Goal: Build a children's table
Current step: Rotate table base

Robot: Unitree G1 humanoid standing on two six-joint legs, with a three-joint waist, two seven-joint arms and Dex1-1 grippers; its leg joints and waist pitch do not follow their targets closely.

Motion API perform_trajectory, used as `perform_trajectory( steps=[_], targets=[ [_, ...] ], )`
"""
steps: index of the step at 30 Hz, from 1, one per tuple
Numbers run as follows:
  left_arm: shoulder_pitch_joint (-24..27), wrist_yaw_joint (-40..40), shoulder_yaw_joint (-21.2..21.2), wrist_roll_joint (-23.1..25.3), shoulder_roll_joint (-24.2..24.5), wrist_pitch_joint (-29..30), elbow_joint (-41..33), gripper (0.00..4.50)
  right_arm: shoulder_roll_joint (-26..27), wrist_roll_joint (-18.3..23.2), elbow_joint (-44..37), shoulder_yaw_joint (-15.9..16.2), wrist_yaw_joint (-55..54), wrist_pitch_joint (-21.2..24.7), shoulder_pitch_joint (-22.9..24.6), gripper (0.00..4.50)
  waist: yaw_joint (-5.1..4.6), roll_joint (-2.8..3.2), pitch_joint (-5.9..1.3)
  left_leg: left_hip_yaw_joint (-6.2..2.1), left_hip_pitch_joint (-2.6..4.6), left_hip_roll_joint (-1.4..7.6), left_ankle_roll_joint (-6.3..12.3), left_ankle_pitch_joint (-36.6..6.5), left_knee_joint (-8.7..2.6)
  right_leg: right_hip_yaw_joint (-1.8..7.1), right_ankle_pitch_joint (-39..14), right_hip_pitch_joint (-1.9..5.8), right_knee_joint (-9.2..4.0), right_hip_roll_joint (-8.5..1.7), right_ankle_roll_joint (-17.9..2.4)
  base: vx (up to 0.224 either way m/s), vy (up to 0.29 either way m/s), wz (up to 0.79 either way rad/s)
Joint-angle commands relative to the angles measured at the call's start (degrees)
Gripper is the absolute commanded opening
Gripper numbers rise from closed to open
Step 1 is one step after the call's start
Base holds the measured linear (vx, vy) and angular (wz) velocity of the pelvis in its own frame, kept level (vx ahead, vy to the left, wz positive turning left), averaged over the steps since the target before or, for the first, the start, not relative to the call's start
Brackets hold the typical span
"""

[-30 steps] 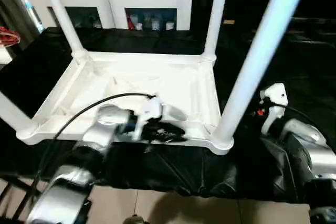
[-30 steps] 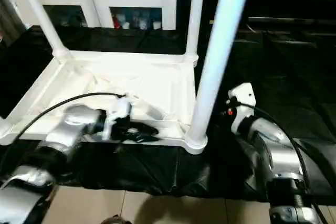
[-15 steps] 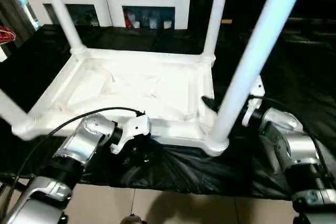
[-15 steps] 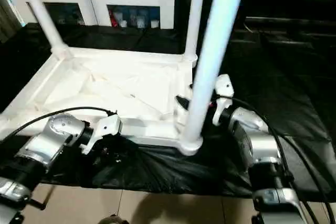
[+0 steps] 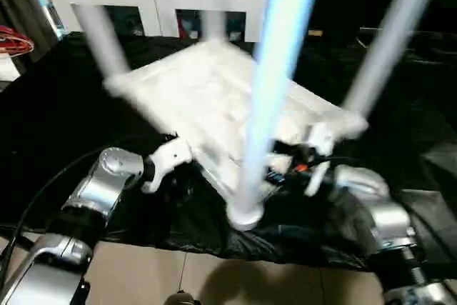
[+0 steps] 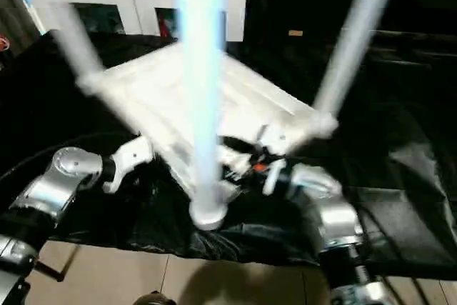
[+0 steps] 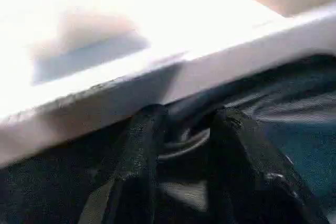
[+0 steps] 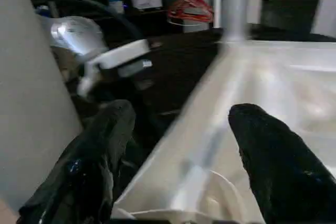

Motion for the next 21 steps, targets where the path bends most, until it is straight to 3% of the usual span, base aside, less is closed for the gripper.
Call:
perform_trajectory(
  steps=[1,4,9,12,17,21],
  targets=[
    [-2.85,2.81,1.36,0.07,-1.49,-2.23,0.41,1.96,1.52,-0.62,-1.94,2.74,-0.17,0.34,0.41,3.29,-0.29,-0.1,-4.08,-0.53,0.41,1.7,1.74,-7.98,-4.08,3.0,-4.85,2.97,-3.14,-3.38,-11.04,0.0,0.0,0.0],
    [-5.69,9.08,2.47,1.14,-3.99,-5.04,5.07,1.96,5.76,-3.36,0.93,3.98,-5.21,-1.68,-1.11,3.29,-0.33,-0.36,-4.18,-0.38,0.07,1.35,2.45,-5.03,-3.67,2.94,0.52,3.13,-2.59,-3.39,-12.19,0.0,0.0,0.0],
    [-9.25,21.1,4.86,1.52,-5.66,-9.39,10.9,1.96,8.37,-5.58,3.9,3.4,-10.39,-3.31,-2.94,3.29,-0.29,-0.33,-4.0,-0.51,0.13,1.41,1.08,-8.01,-3.98,2.97,-5.11,3.24,-3.21,-3.69,-10.32,0.0,0.0,0.0],
    [-9.56,25.55,7.0,1.18,-4.72,-11.2,11.63,1.96,8.27,-5.94,3.52,3.08,-11.6,-3.49,-2.89,3.29,-0.46,-0.28,-4.04,-0.63,0.0,1.45,0.57,-7.81,-4.01,2.97,-4.05,3.39,-3.04,-3.62,-9.6,0.0,0.0,0.0],
    [-6.67,28.67,12.98,-1.99,-2.14,-12.24,8.64,1.96,4.34,-7.99,-0.07,2.88,-10.59,-3.66,-0.27,3.29,-0.95,-0.62,-4.12,-0.52,-0.13,1.24,1.39,-5.86,-3.72,2.89,-0.32,3.53,-2.67,-3.44,-9.88,0.0,0.0,0.0],
    [-1.3,24.26,15.37,-6.35,-0.29,-10.69,3.3,1.96,-2.21,-9.75,-4.03,5.28,-5.23,-3.43,2.75,3.29,-0.98,-0.54,-3.88,-0.32,0.0,1.26,2.16,-7.59,-3.72,2.9,-3.19,3.32,-3.04,-3.32,-9.93,0.0,0.0,0.0]
  ],
)
